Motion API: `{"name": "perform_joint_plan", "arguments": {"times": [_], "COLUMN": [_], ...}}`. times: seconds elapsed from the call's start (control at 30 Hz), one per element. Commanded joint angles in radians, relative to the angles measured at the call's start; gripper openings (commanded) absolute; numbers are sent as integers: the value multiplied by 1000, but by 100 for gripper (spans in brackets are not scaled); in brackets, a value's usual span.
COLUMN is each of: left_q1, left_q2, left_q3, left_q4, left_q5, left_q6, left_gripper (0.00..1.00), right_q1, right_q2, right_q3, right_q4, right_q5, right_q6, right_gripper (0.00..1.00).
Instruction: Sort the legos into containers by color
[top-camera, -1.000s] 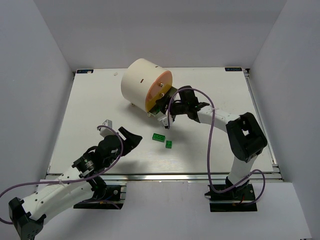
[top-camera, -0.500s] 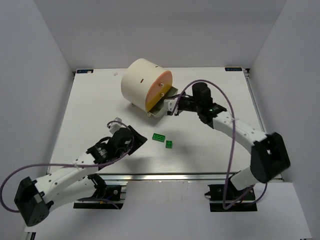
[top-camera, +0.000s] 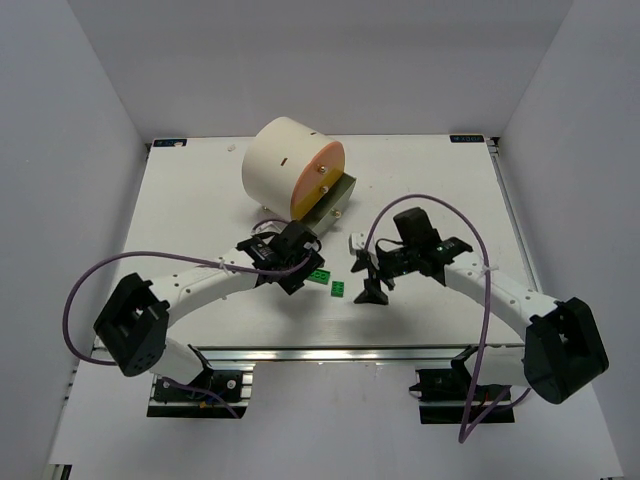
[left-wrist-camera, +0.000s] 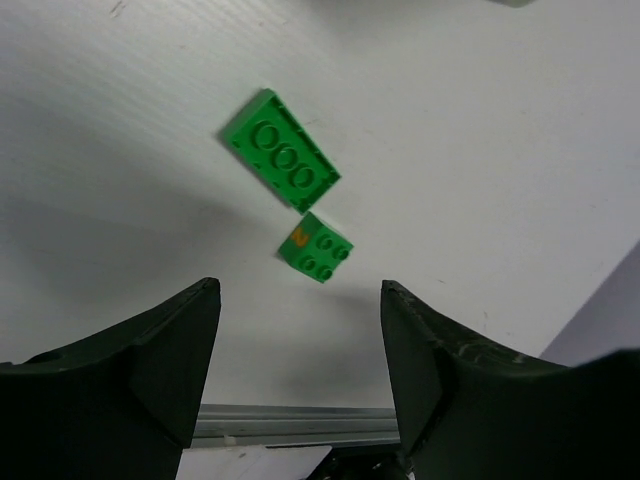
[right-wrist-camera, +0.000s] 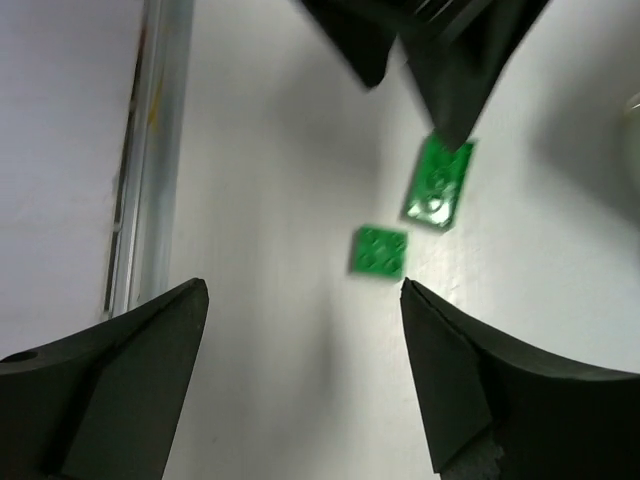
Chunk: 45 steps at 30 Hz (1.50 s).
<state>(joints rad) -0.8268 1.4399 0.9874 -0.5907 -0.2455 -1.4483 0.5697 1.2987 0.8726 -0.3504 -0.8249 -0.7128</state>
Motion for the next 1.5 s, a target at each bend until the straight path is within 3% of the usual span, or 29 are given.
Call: {"name": "perform_joint_plan", "arguments": {"times": [0.0,0.1,0.4,0.6,0.97,1.1,1.13,1.23,1.37,1.47], "left_q1": [-3,-3,6,6,6,6,6,6,6,6], "left_q2": [-2,-55,-407,-585,-558,-535,-532,-520,-486,-432], "left_q3": [17,-10,-213,-340,-339,-340,-340,-342,-343,-336], "left_q4": [-58,-92,-162,-204,-195,-167,-158,-132,-84,-25], "left_q5": [6,-37,-127,-138,-138,-126,-123,-118,-110,-103], "left_q6": [-64,-69,-104,-188,-199,-190,-190,-190,-190,-189], "left_gripper": [75,76,83,83,83,83,83,83,83,83], "right_q1": [9,16,125,171,205,206,208,202,184,168], "right_q2": [-78,-53,169,270,369,384,381,347,190,96], "right_q3": [-99,-182,-141,-86,-26,-15,-17,-23,-46,-44], "right_q4": [-47,-13,240,289,330,321,315,271,188,221], "right_q5": [-4,62,306,405,474,452,449,420,354,394], "right_q6": [-156,-290,-102,-51,1,-11,-23,-46,-153,-207], "right_gripper": [84,85,89,89,84,67,56,35,22,10]}}
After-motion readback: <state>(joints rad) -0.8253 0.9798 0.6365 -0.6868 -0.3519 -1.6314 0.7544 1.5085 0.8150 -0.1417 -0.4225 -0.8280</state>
